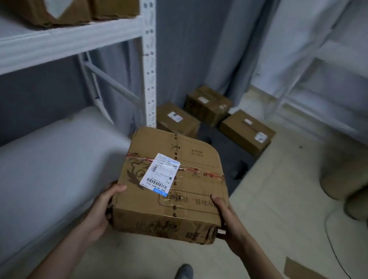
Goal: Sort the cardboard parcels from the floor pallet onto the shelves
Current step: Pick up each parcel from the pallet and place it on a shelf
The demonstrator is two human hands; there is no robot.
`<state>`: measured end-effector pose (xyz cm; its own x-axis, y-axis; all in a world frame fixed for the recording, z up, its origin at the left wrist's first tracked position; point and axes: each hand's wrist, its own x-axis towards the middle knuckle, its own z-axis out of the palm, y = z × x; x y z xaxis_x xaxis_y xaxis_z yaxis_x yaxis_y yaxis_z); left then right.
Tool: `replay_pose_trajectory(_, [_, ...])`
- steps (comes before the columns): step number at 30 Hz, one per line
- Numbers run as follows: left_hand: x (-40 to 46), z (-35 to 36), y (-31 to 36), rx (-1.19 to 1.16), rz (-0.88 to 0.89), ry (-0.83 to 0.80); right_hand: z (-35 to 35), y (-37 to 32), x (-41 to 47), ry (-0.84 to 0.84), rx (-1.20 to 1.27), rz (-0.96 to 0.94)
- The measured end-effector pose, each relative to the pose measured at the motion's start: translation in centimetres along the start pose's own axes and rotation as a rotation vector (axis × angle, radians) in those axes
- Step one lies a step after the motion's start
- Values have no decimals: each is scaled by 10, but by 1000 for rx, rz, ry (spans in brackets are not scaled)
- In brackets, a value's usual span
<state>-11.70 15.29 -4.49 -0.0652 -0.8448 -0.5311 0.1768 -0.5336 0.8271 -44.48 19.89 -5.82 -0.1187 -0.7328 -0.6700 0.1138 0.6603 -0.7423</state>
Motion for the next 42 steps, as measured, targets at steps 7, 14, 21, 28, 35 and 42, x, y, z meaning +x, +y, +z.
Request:
replay_pose_trajectory(7, [16, 99, -4, 135, -29, -174, -89, 19, -18, 160, 129, -6])
replay_pose_trajectory(14, [47, 207, -12, 220, -27, -154, -185, 13, -7, 208, 179, -5])
replay_pose_trajectory(21, [69, 335, -41, 180, -92, -155, -309, -13, 15, 254, 153, 1])
replay_pose_trajectory(28, [93, 419, -45, 122, -138, -129, -387, -44, 48, 242, 105, 26])
replay_pose_trajectory(35, [166, 464, -28, 98, -237, -121, -428, -99, 121, 210, 70, 57])
replay_pose_trajectory(42, [268, 509, -11, 31, -324, -96, -464, -177, 214, 214, 7, 114])
